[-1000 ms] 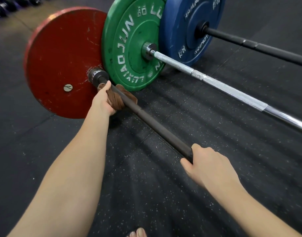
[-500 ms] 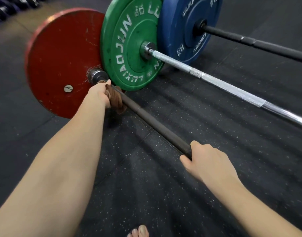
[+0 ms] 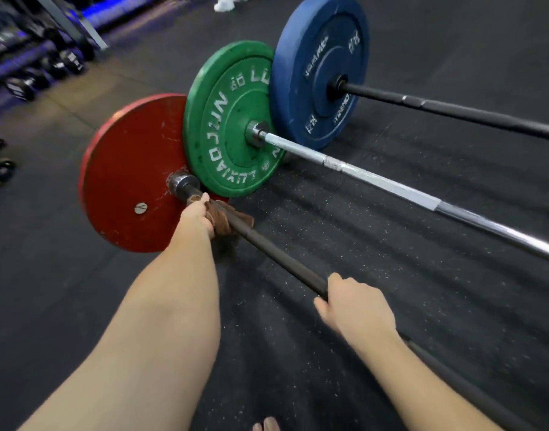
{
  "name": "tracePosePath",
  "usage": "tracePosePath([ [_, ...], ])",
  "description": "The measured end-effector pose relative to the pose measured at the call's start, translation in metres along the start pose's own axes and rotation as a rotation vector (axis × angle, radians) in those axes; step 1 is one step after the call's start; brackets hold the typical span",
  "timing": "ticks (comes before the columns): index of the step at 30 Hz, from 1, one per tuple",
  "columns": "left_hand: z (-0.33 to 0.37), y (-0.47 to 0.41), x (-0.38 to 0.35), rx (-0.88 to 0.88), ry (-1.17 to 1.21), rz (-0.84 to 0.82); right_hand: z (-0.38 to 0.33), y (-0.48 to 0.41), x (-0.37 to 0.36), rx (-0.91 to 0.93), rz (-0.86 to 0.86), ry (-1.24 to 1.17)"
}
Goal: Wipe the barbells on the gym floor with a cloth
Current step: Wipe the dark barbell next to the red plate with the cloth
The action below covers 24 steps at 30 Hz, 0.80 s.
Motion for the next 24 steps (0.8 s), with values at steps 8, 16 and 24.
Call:
tracePosePath([
  [8,0.001,-0.035,0.011,-0.092,-0.052,-0.059,0.003,-0.002,-0.007,-0.004,0.006,0.044],
  [16,0.039,-0.086,-0.02,-0.52,0.094,-1.016,0.005,0.0,-0.006,0.006,0.002,0.015],
  [24,-0.039,-0.009,0.006,-0.2,0.309,-0.075,0.003,-0.001,-0.007,0.022,0.035,0.052],
])
Point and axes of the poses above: each hand's wrist, its own y-axis away from the middle knuckle, its own x-axis out of the back of the hand, z = x × y, the point moved 5 cm from there along -y, towards the middle knuckle, and after that the axes turned 14 degrees about z, right-handed, at the moved point
